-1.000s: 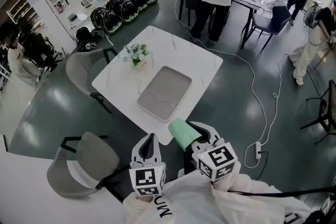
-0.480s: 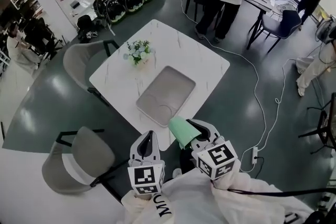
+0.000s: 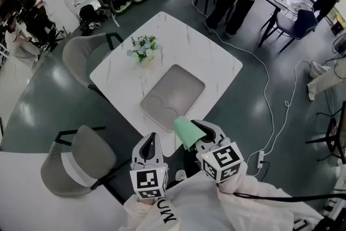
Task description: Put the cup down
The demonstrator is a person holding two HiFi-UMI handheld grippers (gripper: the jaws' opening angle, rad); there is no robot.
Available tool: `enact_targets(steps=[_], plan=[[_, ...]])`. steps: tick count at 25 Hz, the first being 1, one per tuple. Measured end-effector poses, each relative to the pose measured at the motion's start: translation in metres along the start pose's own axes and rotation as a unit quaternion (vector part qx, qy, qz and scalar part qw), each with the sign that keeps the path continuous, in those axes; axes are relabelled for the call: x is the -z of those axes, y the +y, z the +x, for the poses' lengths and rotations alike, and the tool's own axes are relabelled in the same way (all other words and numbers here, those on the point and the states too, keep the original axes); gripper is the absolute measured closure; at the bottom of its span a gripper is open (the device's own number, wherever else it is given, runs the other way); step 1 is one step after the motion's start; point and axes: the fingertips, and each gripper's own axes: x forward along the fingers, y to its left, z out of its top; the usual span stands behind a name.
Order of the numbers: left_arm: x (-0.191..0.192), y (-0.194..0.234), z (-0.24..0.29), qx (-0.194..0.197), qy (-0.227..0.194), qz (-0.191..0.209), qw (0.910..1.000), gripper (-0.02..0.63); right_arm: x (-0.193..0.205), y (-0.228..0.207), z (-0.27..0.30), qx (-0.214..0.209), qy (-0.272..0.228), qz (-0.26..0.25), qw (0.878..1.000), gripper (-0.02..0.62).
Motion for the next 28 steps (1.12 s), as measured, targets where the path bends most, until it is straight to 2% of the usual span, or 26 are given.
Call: enact_targets(steps=[14,28], plan=[[0.020,0.041,0.035,-0.033,0.017,-0.039,0.9985,0.597,0.011,-0.009,0.063,-0.011,0.050,-0.030,0.998,0.575],[0.032,0.073,0.066,-0.063,0.039,-0.055,0.9957,0.595,0.022,-0.016,0.113,-0.028,0.093,-0.037,0.995,0.575]])
